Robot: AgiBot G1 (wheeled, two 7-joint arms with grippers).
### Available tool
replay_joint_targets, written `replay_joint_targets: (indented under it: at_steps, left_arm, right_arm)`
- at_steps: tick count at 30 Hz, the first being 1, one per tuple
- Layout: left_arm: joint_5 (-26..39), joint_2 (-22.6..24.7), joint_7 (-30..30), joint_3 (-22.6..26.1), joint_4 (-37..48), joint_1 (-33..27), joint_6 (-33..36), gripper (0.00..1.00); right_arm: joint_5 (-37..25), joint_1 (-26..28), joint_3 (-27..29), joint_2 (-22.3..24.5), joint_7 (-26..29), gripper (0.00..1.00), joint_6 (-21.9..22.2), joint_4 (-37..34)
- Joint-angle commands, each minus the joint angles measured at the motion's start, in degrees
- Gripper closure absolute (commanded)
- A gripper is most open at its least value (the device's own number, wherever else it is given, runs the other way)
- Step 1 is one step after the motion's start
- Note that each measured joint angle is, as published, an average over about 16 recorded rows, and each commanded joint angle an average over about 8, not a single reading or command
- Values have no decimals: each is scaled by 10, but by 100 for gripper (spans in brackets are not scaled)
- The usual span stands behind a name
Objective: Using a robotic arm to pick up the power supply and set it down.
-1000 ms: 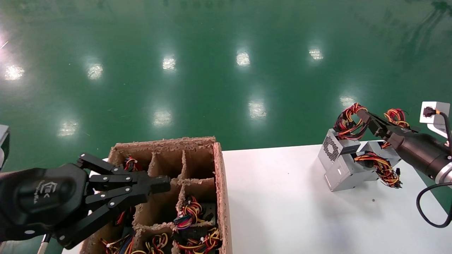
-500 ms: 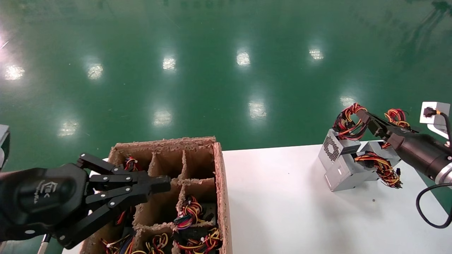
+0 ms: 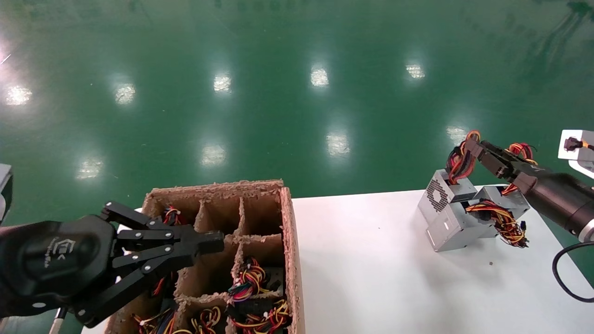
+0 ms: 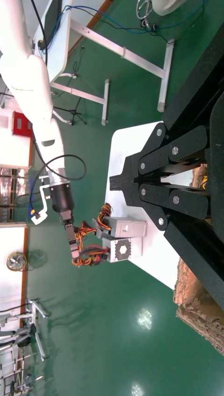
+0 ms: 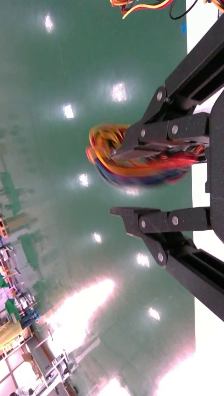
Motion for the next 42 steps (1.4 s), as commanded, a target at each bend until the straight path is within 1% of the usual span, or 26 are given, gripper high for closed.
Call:
replay_joint_targets:
  at_steps: [1,16,25,30,42]
  left_arm:
    - [0,0,0,0,0,0,0,100]
    - [0,0,0,0,0,0,0,100]
    - [0,0,0,0,0,0,0,100]
    - [0,0,0,0,0,0,0,100]
    - [0,0,0,0,0,0,0,100]
  right_arm:
    - [0,0,0,1,0,0,-3,0]
    - [1,6,1,10,-1,0,-30,4]
    - [9,8,9,16,-16,0,-73,24]
    - [-3,-1,22,23,-6,0,-84,64]
    - [-50,-38,70,48,38,0,-117,206]
